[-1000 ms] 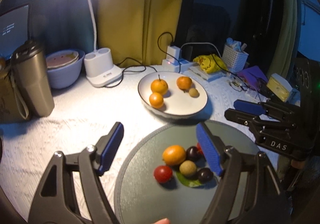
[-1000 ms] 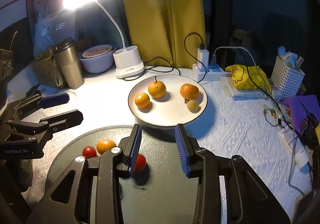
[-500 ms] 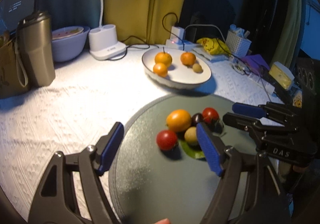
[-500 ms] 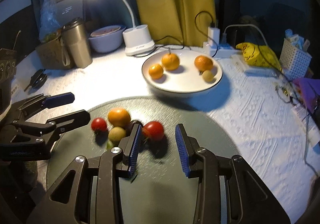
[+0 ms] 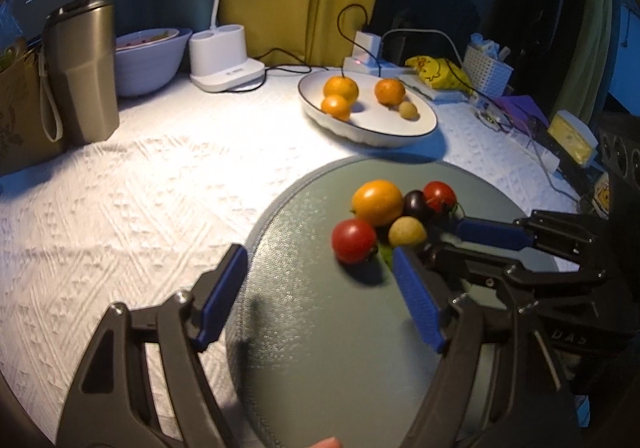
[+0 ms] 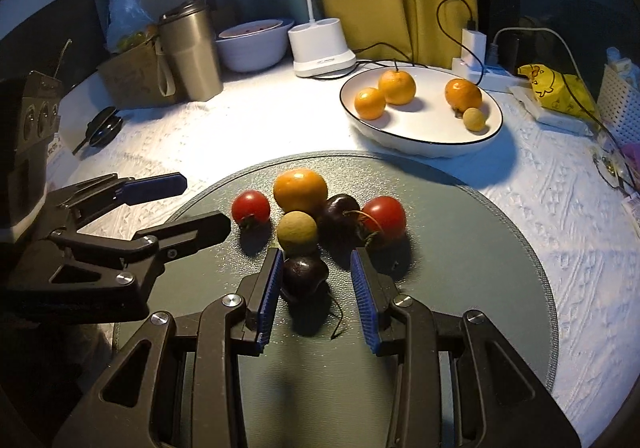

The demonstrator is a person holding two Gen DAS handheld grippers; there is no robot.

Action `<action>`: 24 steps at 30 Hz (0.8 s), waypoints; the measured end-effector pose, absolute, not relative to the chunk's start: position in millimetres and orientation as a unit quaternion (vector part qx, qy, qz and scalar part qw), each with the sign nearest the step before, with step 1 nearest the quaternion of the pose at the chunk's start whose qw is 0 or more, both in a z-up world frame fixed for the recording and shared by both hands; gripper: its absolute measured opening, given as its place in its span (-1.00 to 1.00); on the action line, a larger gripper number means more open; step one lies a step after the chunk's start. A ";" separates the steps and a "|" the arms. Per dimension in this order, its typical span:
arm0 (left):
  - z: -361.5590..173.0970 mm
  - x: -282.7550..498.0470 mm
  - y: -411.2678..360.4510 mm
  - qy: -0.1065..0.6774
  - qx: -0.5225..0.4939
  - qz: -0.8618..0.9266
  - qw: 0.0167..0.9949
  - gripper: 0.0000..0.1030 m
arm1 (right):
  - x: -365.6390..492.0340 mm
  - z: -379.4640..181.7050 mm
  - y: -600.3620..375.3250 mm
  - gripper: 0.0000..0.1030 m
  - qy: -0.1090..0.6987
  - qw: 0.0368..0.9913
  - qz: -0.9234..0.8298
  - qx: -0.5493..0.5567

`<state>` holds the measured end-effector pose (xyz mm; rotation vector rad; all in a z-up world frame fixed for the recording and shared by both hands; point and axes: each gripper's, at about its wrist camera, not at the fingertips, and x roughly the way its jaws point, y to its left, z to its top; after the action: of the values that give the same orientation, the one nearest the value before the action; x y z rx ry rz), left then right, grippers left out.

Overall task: Organize fruits
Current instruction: 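Grasp a dark purple cherry tomato with the right tool while the left tool grasps a red cherry tomato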

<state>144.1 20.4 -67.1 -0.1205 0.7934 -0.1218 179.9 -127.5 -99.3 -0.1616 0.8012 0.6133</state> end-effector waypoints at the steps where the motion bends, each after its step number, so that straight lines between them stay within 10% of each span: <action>1: -67.2 144.9 20.6 0.387 -0.058 -0.059 0.918 0.48 | 180.1 -99.8 -127.3 -0.28 0.386 0.871 0.296 -0.075; 24: -73.4 163.7 6.1 0.406 -0.016 -0.057 0.912 0.47 | 181.0 -100.4 -125.3 -0.47 0.394 0.854 0.332 -0.068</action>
<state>163.7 6.1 -73.4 -0.0333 0.8367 -0.1178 181.0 -125.3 -100.4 -0.1424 0.8286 0.6988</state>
